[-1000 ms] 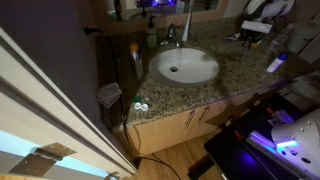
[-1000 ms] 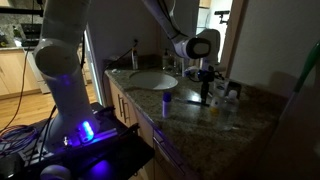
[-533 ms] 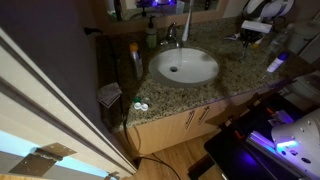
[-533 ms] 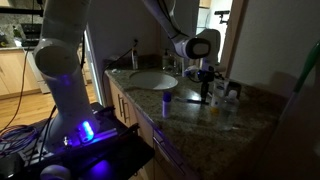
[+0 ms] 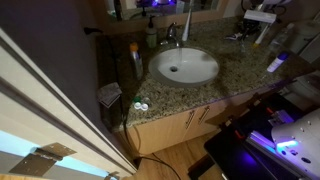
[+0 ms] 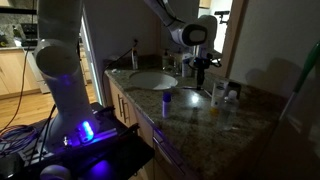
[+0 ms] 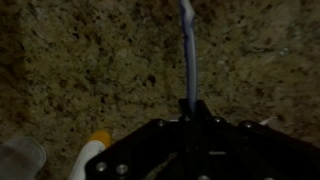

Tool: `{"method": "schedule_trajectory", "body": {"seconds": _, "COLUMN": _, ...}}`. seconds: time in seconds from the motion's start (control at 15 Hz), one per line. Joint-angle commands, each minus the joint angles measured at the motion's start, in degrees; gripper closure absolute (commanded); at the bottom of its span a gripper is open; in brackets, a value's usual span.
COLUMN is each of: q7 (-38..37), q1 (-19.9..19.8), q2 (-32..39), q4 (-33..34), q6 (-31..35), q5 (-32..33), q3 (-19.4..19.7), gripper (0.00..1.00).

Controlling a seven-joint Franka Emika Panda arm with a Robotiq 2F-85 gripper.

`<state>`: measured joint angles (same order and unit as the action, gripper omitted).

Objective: Remove the tube out of the silver cup then put the toothbrush under running water and put the toothbrush in the cup, then close the tap

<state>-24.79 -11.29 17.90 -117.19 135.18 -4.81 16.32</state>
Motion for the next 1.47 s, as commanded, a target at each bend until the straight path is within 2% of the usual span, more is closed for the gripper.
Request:
{"method": "schedule_trajectory", "body": {"seconds": 0.0, "q7": 2.66, "q1": 1.65, "q2": -11.14, "q4": -3.80, "q6": -5.94, "q5": 1.88, "q3": -1.30, "gripper": 0.98}}
{"method": "schedule_trajectory", "body": {"seconds": 0.07, "q7": 3.71, "q1": 2.46, "q2": -13.97, "q4": -4.44, "q6": -7.36, "q5": 4.48, "q3": -1.75, "gripper": 0.98}}
{"method": "schedule_trajectory", "body": {"seconds": 0.13, "q7": 1.65, "q1": 1.05, "q2": -7.75, "q4": -0.63, "q6": -5.40, "q5": 2.11, "q3": -1.57, "gripper": 0.90}}
{"method": "schedule_trajectory", "body": {"seconds": 0.33, "q7": 1.87, "q1": 2.01, "q2": -13.37, "q4": -2.39, "q6": -7.80, "q5": 4.11, "q3": -2.51, "gripper": 0.90}}
{"method": "schedule_trajectory", "body": {"seconds": 0.4, "q7": -4.99, "q1": 2.58, "q2": -10.73, "q4": -0.82, "q6": -8.07, "q5": 7.16, "q3": -2.44, "gripper": 0.98}}
{"method": "schedule_trajectory", "body": {"seconds": 0.8, "q7": -30.50, "q1": 6.63, "q2": 0.54, "q4": 4.90, "q6": -6.82, "q5": 0.45, "q3": -5.61, "gripper": 0.98}}
{"method": "schedule_trajectory", "body": {"seconds": 0.87, "q7": -32.96, "q1": 7.09, "q2": 1.12, "q4": 5.57, "q6": -8.63, "q5": -0.54, "q3": -5.93, "gripper": 0.98}}
{"method": "schedule_trajectory", "body": {"seconds": 0.93, "q7": -29.24, "q1": 6.73, "q2": -1.49, "q4": 2.56, "q6": -6.99, "q5": 1.54, "q3": -5.66, "gripper": 0.90}}
{"method": "schedule_trajectory", "body": {"seconds": 1.07, "q7": -32.79, "q1": 7.66, "q2": 0.82, "q4": 4.15, "q6": -7.05, "q5": 0.88, "q3": -6.03, "gripper": 0.90}}
{"method": "schedule_trajectory", "body": {"seconds": 1.13, "q7": -33.21, "q1": 7.70, "q2": 1.14, "q4": 4.47, "q6": -7.09, "q5": 0.82, "q3": -6.02, "gripper": 0.98}}
{"method": "schedule_trajectory", "body": {"seconds": 1.2, "q7": -36.24, "q1": 9.00, "q2": 2.03, "q4": 4.24, "q6": -5.29, "q5": 3.38, "q3": -5.36, "gripper": 0.98}}
{"method": "schedule_trajectory", "body": {"seconds": 1.4, "q7": -48.03, "q1": 12.31, "q2": 4.12, "q4": 4.86, "q6": -4.24, "q5": 3.72, "q3": -6.15, "gripper": 0.98}}
